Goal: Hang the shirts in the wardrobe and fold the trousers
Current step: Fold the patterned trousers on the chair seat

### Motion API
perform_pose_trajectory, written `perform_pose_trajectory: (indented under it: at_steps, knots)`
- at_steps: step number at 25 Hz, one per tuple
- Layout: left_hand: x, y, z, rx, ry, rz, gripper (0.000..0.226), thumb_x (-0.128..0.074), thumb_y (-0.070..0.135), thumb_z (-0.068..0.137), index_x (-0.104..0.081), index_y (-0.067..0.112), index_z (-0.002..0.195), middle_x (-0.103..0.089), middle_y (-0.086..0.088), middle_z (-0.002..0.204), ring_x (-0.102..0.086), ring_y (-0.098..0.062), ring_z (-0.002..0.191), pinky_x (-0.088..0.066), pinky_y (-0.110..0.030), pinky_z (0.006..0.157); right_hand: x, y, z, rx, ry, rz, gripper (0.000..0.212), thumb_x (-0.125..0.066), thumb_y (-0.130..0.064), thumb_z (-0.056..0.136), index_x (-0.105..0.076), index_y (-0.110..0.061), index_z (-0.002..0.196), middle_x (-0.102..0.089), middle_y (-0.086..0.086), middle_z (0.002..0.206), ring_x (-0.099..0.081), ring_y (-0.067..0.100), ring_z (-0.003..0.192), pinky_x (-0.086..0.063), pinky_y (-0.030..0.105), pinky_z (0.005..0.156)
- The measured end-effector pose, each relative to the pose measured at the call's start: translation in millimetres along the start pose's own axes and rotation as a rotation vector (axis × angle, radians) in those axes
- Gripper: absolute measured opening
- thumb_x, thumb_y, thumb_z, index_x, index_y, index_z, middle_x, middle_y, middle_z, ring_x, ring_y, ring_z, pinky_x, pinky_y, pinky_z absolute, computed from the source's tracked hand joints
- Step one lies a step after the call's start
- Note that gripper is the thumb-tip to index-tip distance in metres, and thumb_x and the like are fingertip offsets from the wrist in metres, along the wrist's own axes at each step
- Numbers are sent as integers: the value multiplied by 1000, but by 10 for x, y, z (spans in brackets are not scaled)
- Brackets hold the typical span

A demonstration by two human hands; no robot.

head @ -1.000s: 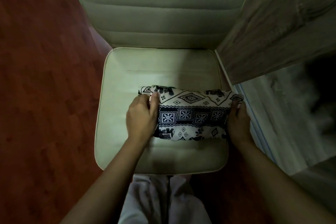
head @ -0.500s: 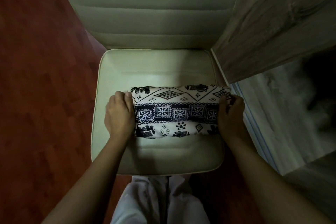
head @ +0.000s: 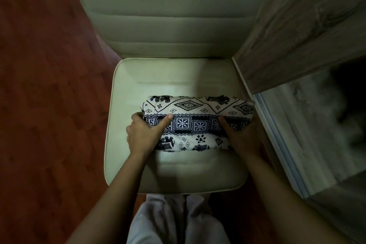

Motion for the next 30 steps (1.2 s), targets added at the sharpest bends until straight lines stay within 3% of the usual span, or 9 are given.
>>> perform_pose_trajectory:
  at_steps: [4, 7, 10, 11, 15, 17, 19, 24, 30]
  knots:
    - [26, 78, 98, -25, -89, -84, 58, -72, 65, 61, -63, 13, 84, -64, -3, 77, -63, -25, 80, -39, -25, 55, -42, 21, 67, -12, -51, -61, 110, -56, -92, 45, -35, -34, 137, -48, -1, 139, -42, 26, 131, -36, 53, 106]
    - [26, 67, 96, -151, 41, 1, 70, -65, 73, 62, -59, 10, 92, -65, -12, 86, -62, -32, 82, -46, -31, 63, -103, -53, -24, 33, -42, -136, 102, -48, -87, 61, -32, -26, 141, -36, 8, 145, -32, 31, 136, -27, 53, 111]
    - [60, 139, -13, -173, 118, 89, 72, -59, 71, 71, -51, 8, 106, -64, -16, 84, -59, -37, 83, -46, -39, 69, -126, -261, -219, 172, 31, -38, 77, -43, -67, 81, -38, -13, 136, -47, 10, 137, -45, 24, 127, -36, 33, 107]
    - [108, 201, -54, -192, 142, 117, 68, -59, 68, 74, -49, 8, 106, -64, -17, 82, -59, -38, 82, -43, -38, 67, -117, -332, -289, 185, 53, 16, 77, -40, -66, 82, -39, -11, 135, -52, 10, 134, -50, 23, 124, -38, 27, 102]
    - [449, 653, -219, -310, 209, 156, 59, -59, 63, 78, -46, 9, 100, -63, -20, 77, -58, -40, 77, -37, -38, 62, 252, -769, -487, 171, 140, 157, 93, -40, -72, 79, -25, -3, 140, -53, 14, 133, -55, 25, 119, -47, 27, 95]
    - [696, 1063, -381, -391, 214, 101, 59, -59, 64, 76, -48, 10, 97, -63, -19, 75, -59, -41, 76, -41, -39, 62, 722, -1136, -625, 216, 249, 190, 75, -52, -52, 86, -28, -2, 136, -58, 17, 126, -60, 27, 111, -44, 15, 79]
    - [1052, 1607, -654, -504, 220, 1, 58, -63, 63, 74, -53, 11, 98, -66, -19, 78, -60, -41, 79, -47, -41, 66, 1319, -1605, -892, 249, 401, 192, 64, -56, -40, 89, -31, -2, 133, -61, 19, 121, -63, 31, 105, -44, 20, 73]
    - [2024, 3076, -1580, -815, 247, -212, 53, -67, 62, 71, -59, 18, 100, -72, -15, 88, -64, -39, 85, -50, -40, 69, 2851, -2580, -1526, 333, 727, 234, 68, -55, -47, 87, -34, 1, 131, -63, 24, 114, -62, 41, 102, -49, 41, 83]
    - [3186, 4654, -3161, -1185, 243, -485, 53, -70, 57, 70, -60, 15, 100, -71, -17, 96, -64, -39, 92, -50, -42, 77, 4809, -3519, -2716, 469, 1168, 209, 78, -47, -62, 84, -32, 0, 130, -65, 26, 106, -62, 43, 96, -51, 46, 77]
Point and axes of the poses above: each hand's wrist, its own z-axis towards the middle knuckle, its own x-axis out of the back of the hand, y = z × x, the point moved 3 cm from there along z, towards the middle knuckle
